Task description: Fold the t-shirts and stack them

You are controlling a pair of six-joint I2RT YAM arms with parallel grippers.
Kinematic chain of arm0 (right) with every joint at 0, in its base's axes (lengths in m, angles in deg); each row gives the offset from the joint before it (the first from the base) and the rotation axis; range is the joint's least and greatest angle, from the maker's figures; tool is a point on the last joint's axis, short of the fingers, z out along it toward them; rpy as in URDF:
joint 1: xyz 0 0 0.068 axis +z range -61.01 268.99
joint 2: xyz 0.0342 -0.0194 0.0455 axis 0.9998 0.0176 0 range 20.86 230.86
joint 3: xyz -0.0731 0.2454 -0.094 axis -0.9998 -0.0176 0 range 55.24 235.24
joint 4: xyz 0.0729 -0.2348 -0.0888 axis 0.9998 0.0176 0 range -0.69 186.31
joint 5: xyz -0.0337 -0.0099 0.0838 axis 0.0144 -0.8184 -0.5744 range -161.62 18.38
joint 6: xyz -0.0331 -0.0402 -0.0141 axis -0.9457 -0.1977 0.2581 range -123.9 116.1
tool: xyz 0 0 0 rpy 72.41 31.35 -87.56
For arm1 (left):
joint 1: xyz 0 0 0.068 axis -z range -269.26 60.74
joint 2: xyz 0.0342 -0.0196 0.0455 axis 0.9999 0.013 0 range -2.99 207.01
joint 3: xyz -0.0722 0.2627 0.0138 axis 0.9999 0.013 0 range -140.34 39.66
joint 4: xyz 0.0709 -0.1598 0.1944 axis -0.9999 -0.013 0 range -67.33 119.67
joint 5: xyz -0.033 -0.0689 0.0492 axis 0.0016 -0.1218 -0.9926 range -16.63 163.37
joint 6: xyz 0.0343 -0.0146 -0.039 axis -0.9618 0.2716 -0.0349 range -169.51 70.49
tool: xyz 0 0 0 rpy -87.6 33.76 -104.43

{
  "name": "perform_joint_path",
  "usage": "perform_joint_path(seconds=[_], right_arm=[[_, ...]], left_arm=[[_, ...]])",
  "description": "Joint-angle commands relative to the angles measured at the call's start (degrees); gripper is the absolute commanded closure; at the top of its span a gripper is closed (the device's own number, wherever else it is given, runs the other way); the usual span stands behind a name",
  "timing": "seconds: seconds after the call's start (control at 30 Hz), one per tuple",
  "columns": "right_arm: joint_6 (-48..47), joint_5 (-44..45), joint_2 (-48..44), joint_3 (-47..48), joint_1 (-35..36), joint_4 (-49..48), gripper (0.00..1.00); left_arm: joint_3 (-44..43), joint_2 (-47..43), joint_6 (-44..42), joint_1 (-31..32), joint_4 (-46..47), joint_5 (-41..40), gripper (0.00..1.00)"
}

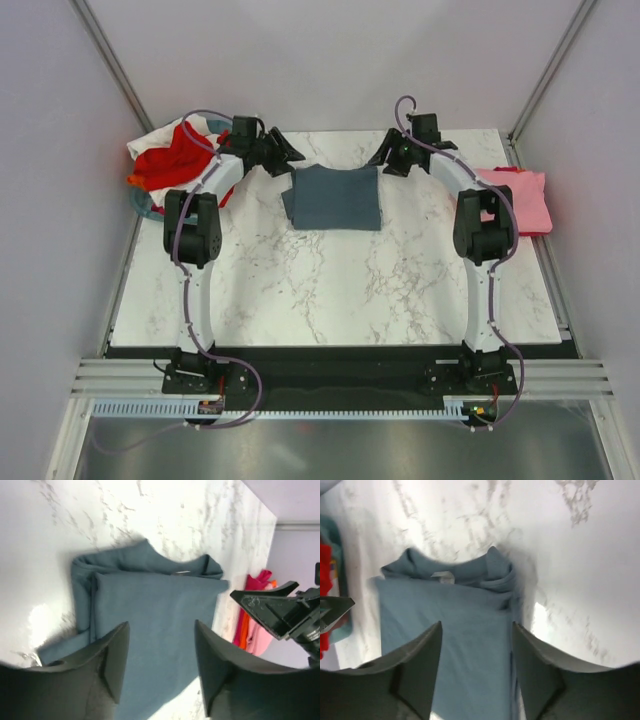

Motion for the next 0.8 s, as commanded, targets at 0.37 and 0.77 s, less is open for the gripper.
perform_joint_path(seconds=[0.37,0.77], right_arm=[[-3.02,-2.75,3.0,-7.04,-0.86,-14.49,0.33],[-3.29,-2.24,8.54,-4.05,0.01,-13.61,0.32]], left_arm=[[-2.5,3.93,-7.37,-1.04,0.96,-3.12,0.11],[-2.4,8.41,-9.05,0.37,0.79,-4.44,0.16]])
